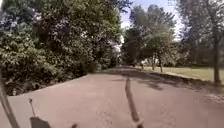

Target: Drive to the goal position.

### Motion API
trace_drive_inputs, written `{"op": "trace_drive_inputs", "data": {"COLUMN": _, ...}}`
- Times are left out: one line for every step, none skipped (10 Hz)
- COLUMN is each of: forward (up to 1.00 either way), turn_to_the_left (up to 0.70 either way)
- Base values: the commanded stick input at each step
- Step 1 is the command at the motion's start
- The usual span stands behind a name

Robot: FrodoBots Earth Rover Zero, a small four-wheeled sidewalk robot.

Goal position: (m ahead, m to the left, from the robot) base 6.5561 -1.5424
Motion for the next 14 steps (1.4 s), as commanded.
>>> {"op": "trace_drive_inputs", "data": {"forward": 0.37, "turn_to_the_left": 0.0}}
{"op": "trace_drive_inputs", "data": {"forward": 0.09, "turn_to_the_left": 0.0}}
{"op": "trace_drive_inputs", "data": {"forward": 0.0, "turn_to_the_left": 0.0}}
{"op": "trace_drive_inputs", "data": {"forward": 0.0, "turn_to_the_left": 0.0}}
{"op": "trace_drive_inputs", "data": {"forward": 0.0, "turn_to_the_left": 0.0}}
{"op": "trace_drive_inputs", "data": {"forward": 0.0, "turn_to_the_left": 0.0}}
{"op": "trace_drive_inputs", "data": {"forward": 0.0, "turn_to_the_left": 0.0}}
{"op": "trace_drive_inputs", "data": {"forward": 0.0, "turn_to_the_left": 0.0}}
{"op": "trace_drive_inputs", "data": {"forward": 0.0, "turn_to_the_left": 0.0}}
{"op": "trace_drive_inputs", "data": {"forward": 0.22, "turn_to_the_left": 0.0}}
{"op": "trace_drive_inputs", "data": {"forward": 0.7, "turn_to_the_left": 0.0}}
{"op": "trace_drive_inputs", "data": {"forward": 0.7, "turn_to_the_left": 0.0}}
{"op": "trace_drive_inputs", "data": {"forward": 0.7, "turn_to_the_left": 0.0}}
{"op": "trace_drive_inputs", "data": {"forward": 0.7, "turn_to_the_left": 0.0}}
